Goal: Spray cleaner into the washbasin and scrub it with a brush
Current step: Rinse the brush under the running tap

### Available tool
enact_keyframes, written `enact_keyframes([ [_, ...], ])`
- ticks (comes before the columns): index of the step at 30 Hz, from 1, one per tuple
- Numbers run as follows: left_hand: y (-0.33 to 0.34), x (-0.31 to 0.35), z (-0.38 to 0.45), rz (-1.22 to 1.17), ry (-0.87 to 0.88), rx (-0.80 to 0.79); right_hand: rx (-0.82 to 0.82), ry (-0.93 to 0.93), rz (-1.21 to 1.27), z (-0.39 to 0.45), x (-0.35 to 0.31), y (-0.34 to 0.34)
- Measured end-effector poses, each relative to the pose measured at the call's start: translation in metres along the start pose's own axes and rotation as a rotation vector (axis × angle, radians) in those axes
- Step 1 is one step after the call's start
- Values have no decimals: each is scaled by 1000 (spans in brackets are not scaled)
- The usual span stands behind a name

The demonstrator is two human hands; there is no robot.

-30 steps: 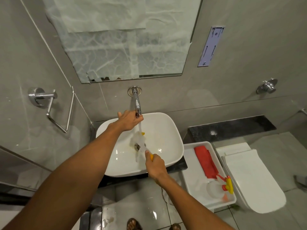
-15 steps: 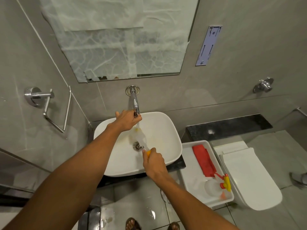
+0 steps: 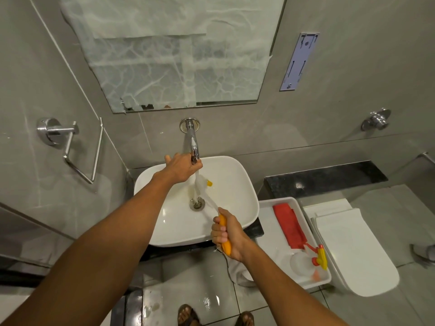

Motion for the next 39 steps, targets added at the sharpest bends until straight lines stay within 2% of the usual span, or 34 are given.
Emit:
enact_keyframes([
  [2,-1,1,0,0,1,9,99,-156,-281,0,-8,0],
  [5,-1,1,-1,9,1,17,286,-532,-1005,-6,-18,6],
  [7,-2,1,-2,9,-3,16,377,-639,-1297,-8,-16,10],
  [9,-2,1,-3,0,-7,16,420,-645,-1306,-8,-15,10],
  [11,-3,2,-4,-4,-11,17,398,-604,-1143,-7,-15,11],
  [13,-3,2,-4,-1,-16,15,321,-454,-756,-3,-11,9],
  [16,-2,4,-6,-7,-23,10,122,-87,-76,0,-3,8],
  [18,-2,4,-7,-16,-22,5,-2,63,189,-2,-5,11],
  [19,-2,4,-7,-19,-21,3,-43,95,228,-4,-8,11],
  [21,-3,4,-8,-19,-21,-1,-64,81,140,-4,-13,11],
  [23,-3,4,-8,-16,-25,-13,6,-24,-109,-3,-18,11],
  [27,-5,5,-10,-16,-40,-25,287,-495,-1022,-6,-33,15],
  [29,-4,4,-11,-32,-67,-29,397,-625,-1268,-7,-33,18],
  [31,-4,1,-9,-163,-130,-49,443,-659,-1376,-5,-30,20],
  [34,-11,-3,-8,-493,-177,-78,448,-628,-1410,0,-26,18],
  [39,-17,-5,-12,-658,-130,-211,418,-624,-1340,-2,-23,12],
])
Point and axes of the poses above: each hand's wrist, its own z-axis towards the middle knuckle, its own y-axis out of the palm, x = y × z, the point moved 5 cm from there along z, towards the middle knuckle, and after that the axes turned 6 degrees about z, right-handed, at the moved point
